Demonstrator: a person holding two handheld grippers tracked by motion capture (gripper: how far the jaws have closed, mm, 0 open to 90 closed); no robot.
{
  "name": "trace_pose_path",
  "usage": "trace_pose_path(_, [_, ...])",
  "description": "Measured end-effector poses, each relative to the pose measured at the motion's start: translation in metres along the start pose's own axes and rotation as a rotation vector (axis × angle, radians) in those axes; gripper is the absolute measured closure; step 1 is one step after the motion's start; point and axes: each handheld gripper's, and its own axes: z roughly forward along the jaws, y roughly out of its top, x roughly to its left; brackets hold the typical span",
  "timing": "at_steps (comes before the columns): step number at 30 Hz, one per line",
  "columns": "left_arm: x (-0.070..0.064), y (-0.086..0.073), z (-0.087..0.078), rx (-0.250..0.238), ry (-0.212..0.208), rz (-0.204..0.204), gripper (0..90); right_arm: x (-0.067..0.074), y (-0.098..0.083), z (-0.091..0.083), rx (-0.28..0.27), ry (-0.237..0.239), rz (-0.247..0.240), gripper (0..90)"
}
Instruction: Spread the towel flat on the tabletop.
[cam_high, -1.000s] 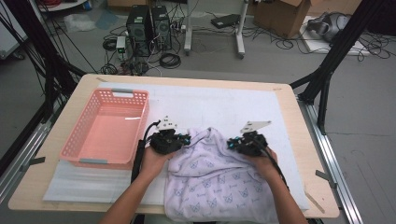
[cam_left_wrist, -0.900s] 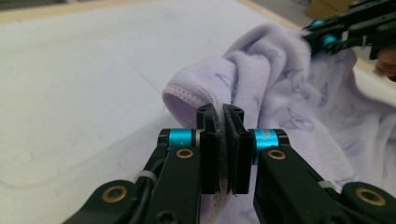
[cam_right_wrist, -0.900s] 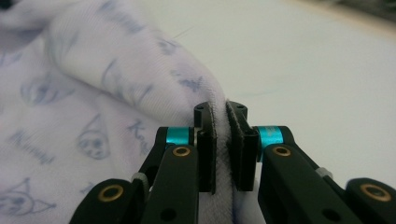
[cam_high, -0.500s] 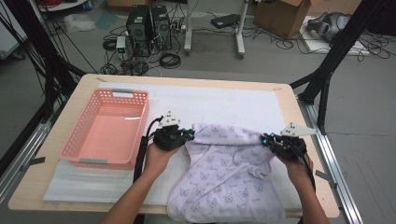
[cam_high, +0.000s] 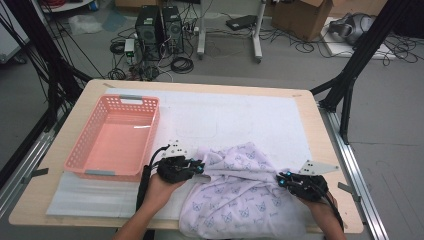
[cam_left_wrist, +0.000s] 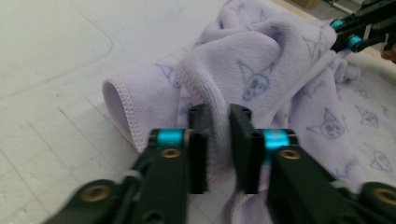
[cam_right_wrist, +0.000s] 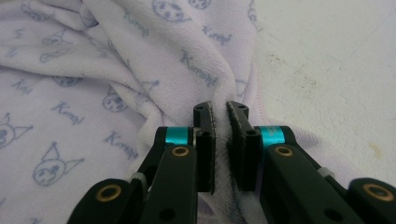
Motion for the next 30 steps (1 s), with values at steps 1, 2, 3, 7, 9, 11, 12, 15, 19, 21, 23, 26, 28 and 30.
trace_pose_path(1, [0.002,0.003,-0.001,-0.024,0.012,-0.007,62.9,-0.001,0.001,-0.001,-0.008,0.003,0.016,79.5])
trace_pose_path(2, [0.005,0.008,-0.002,-0.043,0.023,-0.021,56.8,-0.004,0.003,-0.002,-0.028,0.008,0.027,77.8])
trace_pose_path(3, [0.008,0.012,-0.003,-0.060,0.034,-0.027,53.3,-0.006,0.007,-0.005,-0.053,0.016,0.044,75.1])
trace_pose_path(7, [0.021,0.033,-0.003,-0.099,0.060,-0.043,48.7,-0.017,0.029,-0.015,-0.150,0.009,0.081,70.0])
trace_pose_path(9, [0.029,0.040,-0.001,-0.098,0.075,-0.040,48.8,-0.025,0.041,-0.016,-0.159,-0.020,0.084,70.2])
trace_pose_path(11, [0.035,0.045,0.005,-0.081,0.083,-0.039,48.7,-0.033,0.050,-0.013,-0.165,-0.042,0.092,69.4])
trace_pose_path(12, [0.038,0.047,0.009,-0.070,0.088,-0.036,48.5,-0.038,0.054,-0.010,-0.164,-0.046,0.098,69.2])
trace_pose_path(15, [0.046,0.045,0.024,-0.055,0.068,-0.058,46.4,-0.050,0.063,0.006,-0.123,-0.067,0.106,68.0])
trace_pose_path(19, [0.053,0.037,0.044,0.007,0.054,-0.083,46.2,-0.061,0.067,0.037,-0.037,-0.072,0.104,66.4])
trace_pose_path(21, [0.055,0.035,0.051,0.022,0.050,-0.102,46.4,-0.065,0.067,0.052,0.001,-0.068,0.122,66.5])
trace_pose_path(23, [0.055,0.033,0.057,0.039,0.038,-0.121,46.8,-0.070,0.065,0.066,0.031,-0.049,0.161,70.3])
trace_pose_path(26, [0.051,0.029,0.065,0.096,0.012,-0.107,47.4,-0.070,0.064,0.086,0.098,-0.005,0.173,72.1])
trace_pose_path(28, [0.047,0.028,0.068,0.123,-0.004,-0.091,47.2,-0.063,0.065,0.093,0.130,0.009,0.145,69.2])
trace_pose_path(30, [0.044,0.027,0.070,0.137,-0.018,-0.083,47.1,-0.061,0.067,0.093,0.116,0.076,0.143,67.8])
